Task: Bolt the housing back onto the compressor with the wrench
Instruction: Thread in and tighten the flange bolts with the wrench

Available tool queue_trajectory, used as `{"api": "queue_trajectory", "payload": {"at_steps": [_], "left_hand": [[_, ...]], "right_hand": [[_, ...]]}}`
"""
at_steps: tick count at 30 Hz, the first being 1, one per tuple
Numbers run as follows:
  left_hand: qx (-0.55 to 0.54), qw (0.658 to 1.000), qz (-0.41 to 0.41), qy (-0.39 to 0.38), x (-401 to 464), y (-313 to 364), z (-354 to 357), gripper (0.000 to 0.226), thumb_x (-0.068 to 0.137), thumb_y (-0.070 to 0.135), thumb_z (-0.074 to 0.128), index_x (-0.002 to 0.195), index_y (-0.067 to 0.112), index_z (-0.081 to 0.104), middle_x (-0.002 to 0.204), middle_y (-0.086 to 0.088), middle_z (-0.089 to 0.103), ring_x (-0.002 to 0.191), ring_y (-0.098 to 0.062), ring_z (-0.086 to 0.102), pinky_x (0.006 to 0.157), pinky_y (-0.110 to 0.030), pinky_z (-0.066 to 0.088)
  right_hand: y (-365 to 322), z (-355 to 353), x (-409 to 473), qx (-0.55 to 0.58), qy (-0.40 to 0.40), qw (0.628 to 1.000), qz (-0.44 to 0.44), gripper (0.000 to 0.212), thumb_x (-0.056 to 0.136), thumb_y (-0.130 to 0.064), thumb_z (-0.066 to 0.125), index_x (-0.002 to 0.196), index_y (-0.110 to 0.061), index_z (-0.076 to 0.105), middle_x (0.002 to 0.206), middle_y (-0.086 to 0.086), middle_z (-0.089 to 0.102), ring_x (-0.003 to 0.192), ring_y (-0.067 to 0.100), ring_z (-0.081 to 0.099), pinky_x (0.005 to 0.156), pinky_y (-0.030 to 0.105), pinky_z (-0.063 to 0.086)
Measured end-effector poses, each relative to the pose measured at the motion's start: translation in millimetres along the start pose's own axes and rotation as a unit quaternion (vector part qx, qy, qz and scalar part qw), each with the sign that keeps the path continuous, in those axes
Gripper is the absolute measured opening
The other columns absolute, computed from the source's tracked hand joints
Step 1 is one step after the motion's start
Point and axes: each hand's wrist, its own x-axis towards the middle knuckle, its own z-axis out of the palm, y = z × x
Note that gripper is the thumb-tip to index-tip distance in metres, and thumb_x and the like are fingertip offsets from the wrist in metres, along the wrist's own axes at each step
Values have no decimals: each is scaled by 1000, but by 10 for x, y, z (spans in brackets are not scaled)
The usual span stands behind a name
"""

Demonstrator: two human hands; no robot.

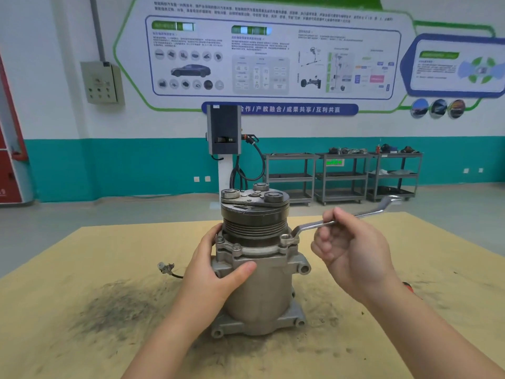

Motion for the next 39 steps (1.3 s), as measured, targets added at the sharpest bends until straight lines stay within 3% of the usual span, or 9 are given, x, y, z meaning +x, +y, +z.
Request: {"api": "queue_trajectory", "payload": {"at_steps": [6,14,18,24,28,30,33,36,39], "left_hand": [[1,1000,-8,1,1,-16,-3,72,55,74,78,115,74,37,117,49,50,108,21,52,83,-9,42],[6,1000,-14,2,16,-53,2,73,53,71,73,115,75,37,123,39,56,112,12,56,92,-18,46],[9,1000,-9,1,14,-44,-4,71,54,72,73,114,77,36,120,46,52,111,17,54,85,-12,45],[9,1000,-1,6,6,-44,7,69,68,56,81,117,72,37,117,53,48,108,26,48,82,-8,40],[4,1000,-2,15,-3,-73,15,74,64,57,83,124,64,40,120,49,49,111,23,49,90,-15,43],[0,1000,-4,12,-14,-63,16,75,65,58,84,125,64,40,121,48,50,110,24,49,90,-18,43],[-5,1000,0,10,-13,-64,28,74,63,58,81,125,64,40,121,47,50,110,24,49,90,-19,43],[0,1000,-3,13,-15,-60,38,75,60,57,78,125,61,41,121,44,53,112,19,52,89,-16,43],[2,1000,-17,2,-1,-55,31,73,65,44,84,125,57,45,119,32,63,107,12,60,82,-13,47]], "right_hand": [[-108,-75,265,3,-87,981,171,12,83,-15,53,74,-7,58,55,2,42,39,9,31,34,17,24],[-149,-80,424,-39,-145,967,206,14,85,-17,53,75,-9,58,59,2,43,44,10,35,38,17,28],[-134,-111,394,-32,-144,967,206,16,87,-18,52,76,-8,58,59,3,44,44,9,37,38,16,29],[202,-188,-8,43,-50,998,23,25,85,-28,55,75,-10,70,64,5,58,53,10,53,47,19,46],[310,-175,-277,-33,-19,992,-120,21,82,-33,61,75,-18,74,70,8,65,58,15,59,53,21,50],[386,-162,-388,-137,-2,966,-221,21,84,-43,66,82,-23,74,73,8,68,60,17,63,55,22,51],[471,-125,-446,-268,-19,886,-377,18,87,-51,63,92,-35,70,77,-8,68,62,12,65,56,22,51],[543,-19,-412,-324,-52,809,-487,16,89,-36,68,96,-21,68,72,-3,63,59,13,59,50,27,48],[602,212,-364,-357,-54,765,-533,21,84,-31,75,84,-11,69,65,-4,54,58,4,46,57,13,38]]}}
